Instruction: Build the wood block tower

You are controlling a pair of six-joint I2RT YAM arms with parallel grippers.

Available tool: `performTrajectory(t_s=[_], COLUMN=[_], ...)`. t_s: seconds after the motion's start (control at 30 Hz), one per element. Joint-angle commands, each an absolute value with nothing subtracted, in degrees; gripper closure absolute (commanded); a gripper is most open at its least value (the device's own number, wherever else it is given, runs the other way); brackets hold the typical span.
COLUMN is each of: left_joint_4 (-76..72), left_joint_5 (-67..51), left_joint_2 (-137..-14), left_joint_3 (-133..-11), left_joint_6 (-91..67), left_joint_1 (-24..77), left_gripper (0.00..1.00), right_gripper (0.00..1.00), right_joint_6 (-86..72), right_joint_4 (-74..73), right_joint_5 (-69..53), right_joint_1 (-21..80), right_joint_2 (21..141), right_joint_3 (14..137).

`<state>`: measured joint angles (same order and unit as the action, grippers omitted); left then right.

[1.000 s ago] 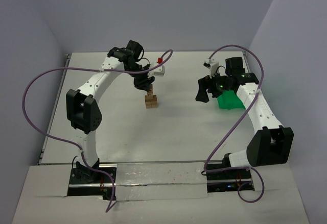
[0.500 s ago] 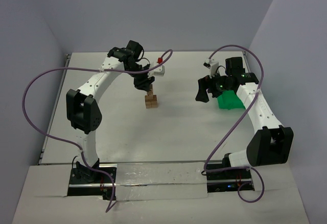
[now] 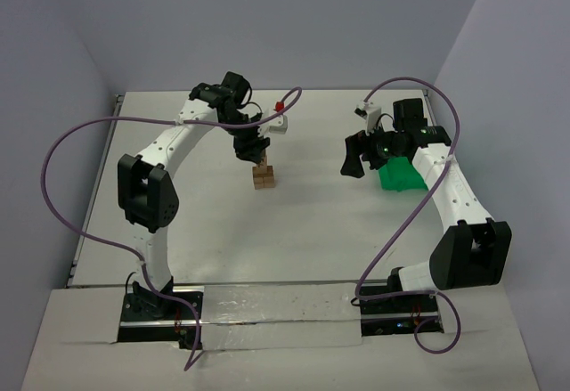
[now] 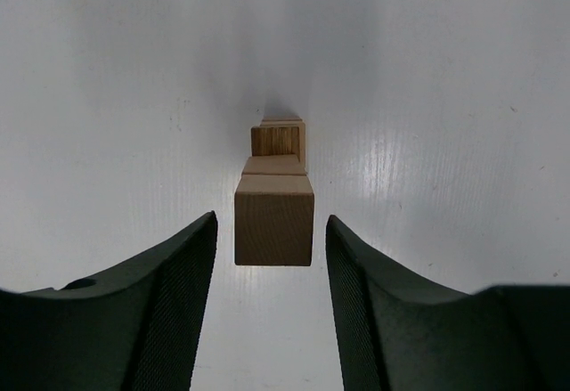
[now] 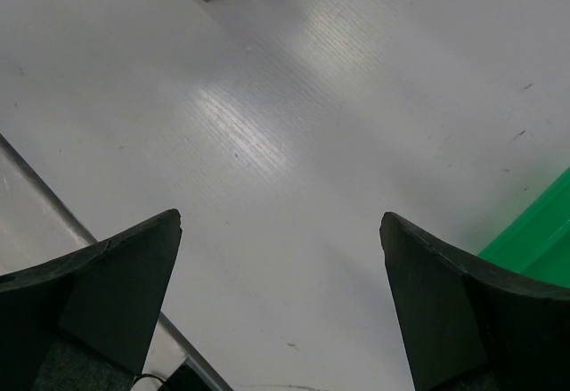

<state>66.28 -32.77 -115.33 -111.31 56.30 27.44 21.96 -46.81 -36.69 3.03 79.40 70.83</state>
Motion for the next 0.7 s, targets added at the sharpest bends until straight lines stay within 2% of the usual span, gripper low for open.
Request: performTrajectory(t_s=[0.0,0.13,0.23,0.3,0.47,0.67], left_joint_4=[66.15,67.11,68.19,69.42,66.65,49.44], left_joint_5=[-33.81,-34.14,-34.71,-35.77,-42.96,-42.10], left_joint_2=[-114.58,-111.75,-108.60,-106.60,-98.47,-86.32], left_joint_3=[-113.21,-115.75,-116.82,-117.54,-111.48,-93.36], left_joint_6=[56.38,55.92,55.51,54.75,50.04,31.87], left_joint_1=[27.95,27.91,27.62,26.48,20.32,10.33], left_gripper=[0.31,0.14,0.11,0.02,0.01,0.01], right_gripper=[0.00,0.00,0.00,0.00,0.00,0.00], right_joint_6=[22.05,22.03,22.13,22.47,21.72,18.14], right_joint_4=[-47.27,-47.16,-46.85,-46.61,-45.01,-39.47], right_joint_5=[-37.10,-36.53,-36.06,-35.23,-33.67,-29.92], right_joint_1=[3.43,4.02,4.58,5.22,5.45,5.50], right_joint_2=[79.37,78.77,77.77,76.66,74.10,69.30], right_joint_3=[73.29,73.14,72.86,72.86,72.87,69.83])
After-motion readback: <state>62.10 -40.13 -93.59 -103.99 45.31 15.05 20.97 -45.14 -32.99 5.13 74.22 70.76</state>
